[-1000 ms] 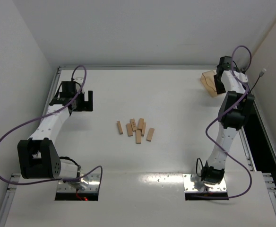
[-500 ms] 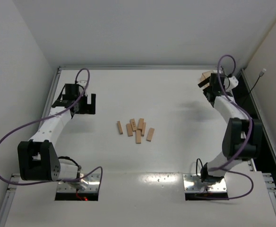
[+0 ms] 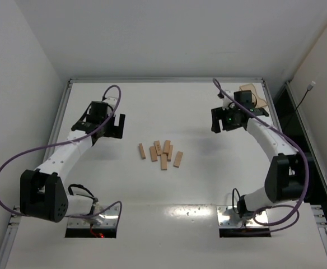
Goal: Build the wood block tower
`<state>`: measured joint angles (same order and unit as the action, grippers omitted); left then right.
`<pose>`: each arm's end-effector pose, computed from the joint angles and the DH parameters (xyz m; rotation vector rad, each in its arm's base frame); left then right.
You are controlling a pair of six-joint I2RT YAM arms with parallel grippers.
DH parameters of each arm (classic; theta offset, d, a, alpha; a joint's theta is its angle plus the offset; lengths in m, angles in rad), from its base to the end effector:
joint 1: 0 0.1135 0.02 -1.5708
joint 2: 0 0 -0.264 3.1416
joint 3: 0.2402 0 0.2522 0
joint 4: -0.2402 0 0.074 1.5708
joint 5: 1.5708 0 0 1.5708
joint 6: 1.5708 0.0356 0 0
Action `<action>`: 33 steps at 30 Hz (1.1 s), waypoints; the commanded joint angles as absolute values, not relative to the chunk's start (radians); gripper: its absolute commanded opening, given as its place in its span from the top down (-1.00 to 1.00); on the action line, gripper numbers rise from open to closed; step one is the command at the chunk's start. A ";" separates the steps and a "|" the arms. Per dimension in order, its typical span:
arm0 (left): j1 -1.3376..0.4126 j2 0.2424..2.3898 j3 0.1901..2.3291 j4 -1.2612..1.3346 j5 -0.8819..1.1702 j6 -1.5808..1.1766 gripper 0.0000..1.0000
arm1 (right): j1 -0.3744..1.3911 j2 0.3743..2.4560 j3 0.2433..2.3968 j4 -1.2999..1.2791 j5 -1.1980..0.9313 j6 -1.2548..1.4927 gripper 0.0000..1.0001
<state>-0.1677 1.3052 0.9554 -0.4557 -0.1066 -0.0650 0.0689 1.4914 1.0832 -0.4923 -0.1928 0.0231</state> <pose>0.2739 -0.0425 0.2618 0.0708 2.3694 0.0148 0.3142 0.0285 0.2491 -0.1395 2.4646 0.2778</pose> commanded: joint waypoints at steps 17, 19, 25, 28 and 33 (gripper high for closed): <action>-0.508 1.475 1.035 -0.554 -0.046 -0.299 -0.45 | 0.158 1.391 1.072 -0.637 -0.167 -0.054 -0.36; -0.532 1.531 1.084 -0.565 -0.046 -0.322 -0.33 | 0.158 1.381 1.060 -0.637 -0.167 -0.054 -0.36; -0.586 1.627 1.152 -0.584 -0.083 -0.399 -0.27 | 0.140 1.339 1.017 -0.637 -0.158 -0.072 -0.38; -0.586 1.678 1.177 -0.604 -0.135 -0.425 -0.17 | 0.130 1.339 1.017 -0.646 -0.158 -0.083 -0.38; -0.586 1.710 1.198 -0.624 -0.164 -0.460 -0.07 | 0.121 1.339 1.017 -0.655 -0.169 -0.101 -0.38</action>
